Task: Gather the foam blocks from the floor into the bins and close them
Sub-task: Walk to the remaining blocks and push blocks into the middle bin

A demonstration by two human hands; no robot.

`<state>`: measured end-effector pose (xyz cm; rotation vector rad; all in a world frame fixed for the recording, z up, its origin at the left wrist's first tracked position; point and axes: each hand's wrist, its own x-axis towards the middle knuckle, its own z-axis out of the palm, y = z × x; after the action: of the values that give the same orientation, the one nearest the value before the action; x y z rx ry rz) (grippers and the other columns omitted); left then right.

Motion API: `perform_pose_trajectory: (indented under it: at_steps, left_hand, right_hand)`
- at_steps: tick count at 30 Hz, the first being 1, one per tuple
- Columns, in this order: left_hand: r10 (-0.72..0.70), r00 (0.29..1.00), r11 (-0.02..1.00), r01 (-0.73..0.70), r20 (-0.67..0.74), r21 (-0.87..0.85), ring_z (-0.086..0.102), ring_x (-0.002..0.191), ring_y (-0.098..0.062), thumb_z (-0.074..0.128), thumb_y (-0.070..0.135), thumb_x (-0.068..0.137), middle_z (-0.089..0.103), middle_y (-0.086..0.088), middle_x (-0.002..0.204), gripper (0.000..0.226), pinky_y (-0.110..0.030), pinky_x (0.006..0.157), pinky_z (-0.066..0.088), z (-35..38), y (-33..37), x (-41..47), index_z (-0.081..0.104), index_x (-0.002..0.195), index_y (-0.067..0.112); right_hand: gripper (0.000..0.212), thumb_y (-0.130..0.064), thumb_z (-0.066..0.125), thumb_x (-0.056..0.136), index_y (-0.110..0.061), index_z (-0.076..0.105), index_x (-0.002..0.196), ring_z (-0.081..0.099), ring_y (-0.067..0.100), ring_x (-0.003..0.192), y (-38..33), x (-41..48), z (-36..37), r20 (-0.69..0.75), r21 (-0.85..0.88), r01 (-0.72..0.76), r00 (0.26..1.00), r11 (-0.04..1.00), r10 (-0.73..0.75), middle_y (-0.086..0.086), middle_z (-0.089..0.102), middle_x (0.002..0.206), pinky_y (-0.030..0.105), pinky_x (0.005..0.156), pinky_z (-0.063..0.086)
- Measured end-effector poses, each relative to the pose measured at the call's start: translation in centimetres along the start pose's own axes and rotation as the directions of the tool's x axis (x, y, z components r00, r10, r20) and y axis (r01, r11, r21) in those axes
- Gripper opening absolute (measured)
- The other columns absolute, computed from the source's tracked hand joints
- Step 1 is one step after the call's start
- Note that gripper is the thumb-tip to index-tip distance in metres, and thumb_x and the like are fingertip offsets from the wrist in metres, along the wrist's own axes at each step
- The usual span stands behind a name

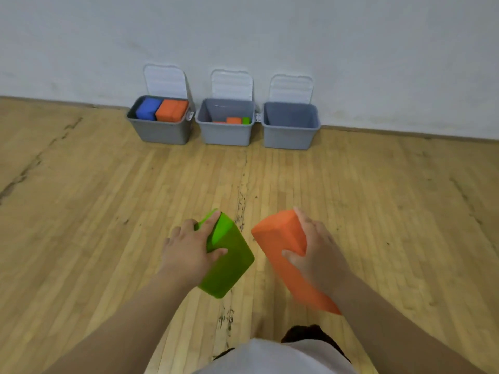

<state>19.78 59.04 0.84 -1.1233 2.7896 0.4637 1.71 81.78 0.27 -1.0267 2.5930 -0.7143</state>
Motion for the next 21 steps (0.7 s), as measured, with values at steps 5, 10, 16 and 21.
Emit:
perform_pose_trajectory:
  at_steps: [5, 10, 16, 21]
  left_hand:
    - [-0.087, 0.996, 0.994, 0.089, 0.028, -0.058, 0.045, 0.129, -0.026, 0.053, 0.075, 0.089, 0.041, -0.001, 0.142, 0.091, -0.048, 0.109, 0.040, -0.9, -3.2, 8.3, -0.004, 0.157, 0.057]
    - [-0.175, 0.980, 0.982, 0.180, 0.089, -0.049, 0.043, 0.131, -0.026, 0.055, 0.073, 0.089, 0.041, -0.001, 0.145, 0.090, -0.048, 0.109, 0.040, -1.7, -5.2, 18.5, -0.001, 0.158, 0.055]
    - [-0.258, 0.964, 0.963, 0.262, 0.059, -0.068, 0.043, 0.131, -0.027, 0.055, 0.073, 0.090, 0.040, -0.001, 0.145, 0.089, -0.049, 0.109, 0.040, -5.8, -5.5, 32.5, -0.001, 0.157, 0.056]
    - [-0.318, 0.948, 0.941, 0.317, 0.009, -0.117, 0.044, 0.129, -0.027, 0.055, 0.074, 0.089, 0.040, 0.000, 0.142, 0.090, -0.048, 0.106, 0.041, -10.0, -6.5, 41.9, -0.001, 0.157, 0.057]
  right_hand:
    - [0.101, -0.052, 0.071, 0.087, -0.053, -0.003, 0.156, 0.049, 0.016, 0.126, -2.0, 10.2, 1.5, 0.069, -0.017, 0.020, 0.997, 1.000, -0.019, -0.005, 0.041, 0.146, 0.042, 0.102, 0.048]
    - [0.100, -0.051, 0.072, 0.087, -0.057, -0.002, 0.155, 0.048, 0.014, 0.122, -2.7, 22.4, 3.0, 0.127, 0.050, 0.068, 0.989, 0.996, -0.073, -0.008, 0.040, 0.142, 0.038, 0.099, 0.048]
    - [0.103, -0.053, 0.074, 0.085, -0.057, -0.002, 0.155, 0.051, 0.014, 0.120, -4.0, 40.1, 2.6, 0.188, 0.058, 0.155, 0.968, 0.986, -0.163, -0.007, 0.041, 0.142, 0.038, 0.099, 0.051]
    - [0.101, -0.052, 0.073, 0.087, -0.060, -0.004, 0.153, 0.045, 0.021, 0.134, -8.2, 53.9, 0.2, 0.255, 0.052, 0.203, 0.944, 0.978, -0.210, -0.007, 0.033, 0.155, 0.045, 0.109, 0.042]
